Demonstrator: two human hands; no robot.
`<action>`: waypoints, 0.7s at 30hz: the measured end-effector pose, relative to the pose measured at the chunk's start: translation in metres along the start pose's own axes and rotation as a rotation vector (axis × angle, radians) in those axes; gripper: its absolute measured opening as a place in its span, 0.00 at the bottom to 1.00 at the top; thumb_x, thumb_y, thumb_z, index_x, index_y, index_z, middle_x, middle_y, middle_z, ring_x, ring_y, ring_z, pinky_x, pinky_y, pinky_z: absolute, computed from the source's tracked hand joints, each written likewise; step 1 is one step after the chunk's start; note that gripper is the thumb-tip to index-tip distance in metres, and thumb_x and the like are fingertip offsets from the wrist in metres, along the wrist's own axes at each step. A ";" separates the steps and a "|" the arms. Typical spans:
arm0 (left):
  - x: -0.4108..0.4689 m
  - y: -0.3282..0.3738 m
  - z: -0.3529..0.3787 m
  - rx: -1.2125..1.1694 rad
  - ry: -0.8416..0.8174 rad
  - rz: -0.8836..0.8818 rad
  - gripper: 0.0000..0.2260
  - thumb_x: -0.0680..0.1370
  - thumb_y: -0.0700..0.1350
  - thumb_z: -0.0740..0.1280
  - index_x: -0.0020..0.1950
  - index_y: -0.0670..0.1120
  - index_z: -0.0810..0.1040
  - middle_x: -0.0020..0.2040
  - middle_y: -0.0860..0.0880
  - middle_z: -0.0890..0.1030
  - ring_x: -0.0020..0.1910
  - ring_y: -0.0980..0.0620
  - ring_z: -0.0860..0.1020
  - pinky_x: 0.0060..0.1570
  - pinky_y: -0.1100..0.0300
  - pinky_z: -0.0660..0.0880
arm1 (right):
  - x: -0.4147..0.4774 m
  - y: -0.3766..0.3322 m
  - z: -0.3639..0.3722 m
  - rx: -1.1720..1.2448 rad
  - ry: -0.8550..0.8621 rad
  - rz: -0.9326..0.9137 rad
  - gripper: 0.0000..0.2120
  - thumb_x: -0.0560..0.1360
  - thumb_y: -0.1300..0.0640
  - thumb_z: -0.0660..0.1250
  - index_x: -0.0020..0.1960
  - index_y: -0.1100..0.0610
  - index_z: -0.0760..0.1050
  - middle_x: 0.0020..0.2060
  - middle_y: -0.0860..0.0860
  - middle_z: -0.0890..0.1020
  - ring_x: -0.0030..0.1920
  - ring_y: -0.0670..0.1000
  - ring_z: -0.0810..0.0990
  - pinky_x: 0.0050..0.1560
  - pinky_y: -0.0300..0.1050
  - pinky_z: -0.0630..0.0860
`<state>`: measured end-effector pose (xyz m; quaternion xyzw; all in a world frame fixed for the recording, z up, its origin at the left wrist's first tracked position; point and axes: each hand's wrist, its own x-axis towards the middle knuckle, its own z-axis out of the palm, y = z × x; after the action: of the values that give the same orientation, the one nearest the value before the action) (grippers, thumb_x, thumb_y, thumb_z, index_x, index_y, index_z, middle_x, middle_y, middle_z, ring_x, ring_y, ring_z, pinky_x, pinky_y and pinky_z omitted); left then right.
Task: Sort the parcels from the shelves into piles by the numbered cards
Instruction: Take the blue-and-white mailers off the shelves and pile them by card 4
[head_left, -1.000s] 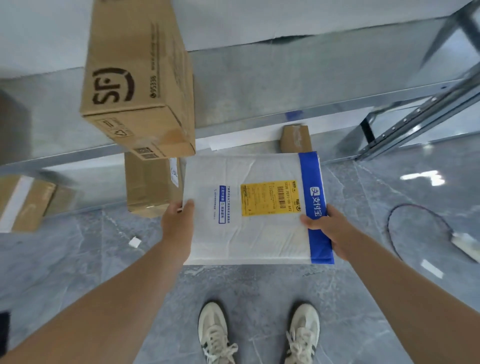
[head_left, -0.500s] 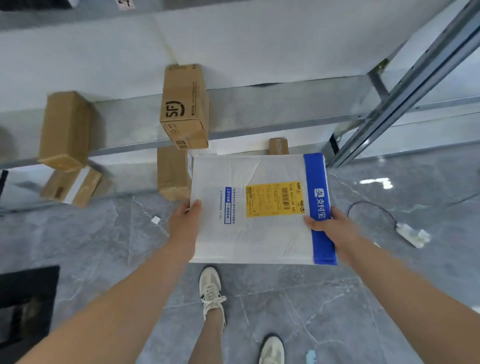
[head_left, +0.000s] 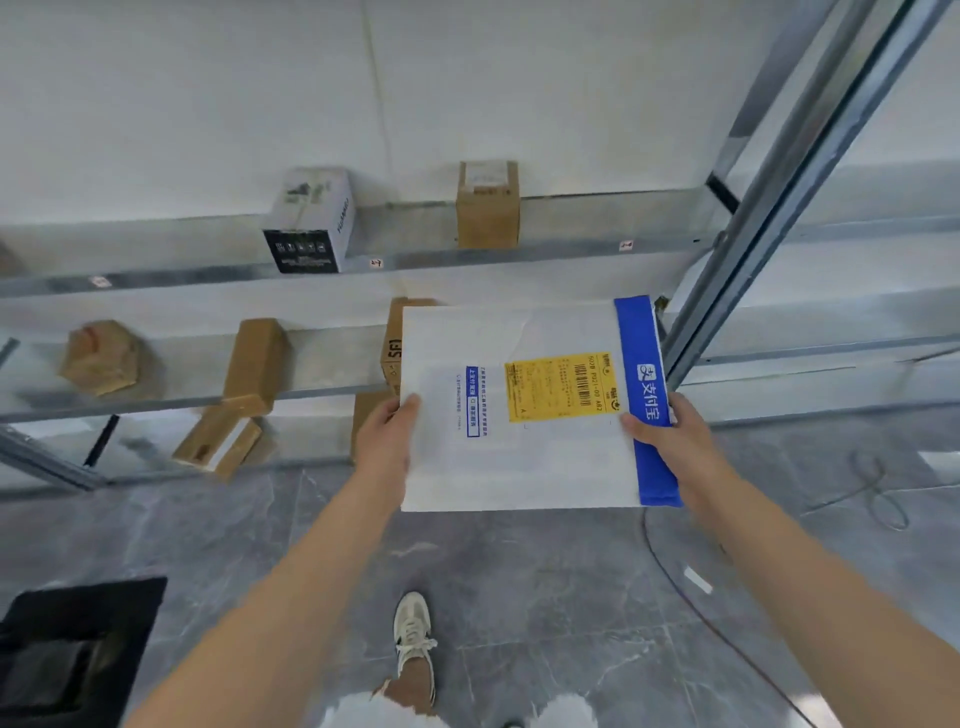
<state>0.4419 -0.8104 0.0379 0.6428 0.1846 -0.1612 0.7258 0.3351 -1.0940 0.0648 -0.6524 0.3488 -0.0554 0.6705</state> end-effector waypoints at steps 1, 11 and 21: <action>-0.011 0.014 -0.001 0.008 -0.029 0.023 0.16 0.68 0.54 0.72 0.52 0.48 0.79 0.56 0.41 0.82 0.50 0.42 0.80 0.53 0.44 0.74 | -0.008 -0.016 -0.002 -0.003 -0.005 -0.038 0.17 0.72 0.58 0.74 0.57 0.51 0.70 0.48 0.46 0.81 0.45 0.49 0.81 0.40 0.46 0.78; -0.111 0.142 0.015 -0.093 -0.281 0.253 0.13 0.75 0.45 0.72 0.58 0.48 0.77 0.53 0.47 0.84 0.51 0.46 0.83 0.50 0.47 0.80 | -0.061 -0.148 -0.032 0.031 -0.069 -0.240 0.19 0.71 0.57 0.75 0.59 0.50 0.73 0.52 0.47 0.82 0.50 0.52 0.82 0.47 0.52 0.79; -0.153 0.222 0.041 -0.274 -0.244 0.424 0.13 0.73 0.47 0.73 0.57 0.49 0.79 0.50 0.49 0.85 0.48 0.48 0.84 0.39 0.53 0.82 | -0.087 -0.212 -0.040 -0.001 -0.001 -0.372 0.19 0.73 0.45 0.71 0.59 0.52 0.73 0.54 0.50 0.80 0.53 0.50 0.80 0.49 0.45 0.77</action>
<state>0.4148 -0.8248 0.3087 0.5387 -0.0227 -0.0555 0.8404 0.3291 -1.1120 0.2968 -0.7059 0.2218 -0.1780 0.6487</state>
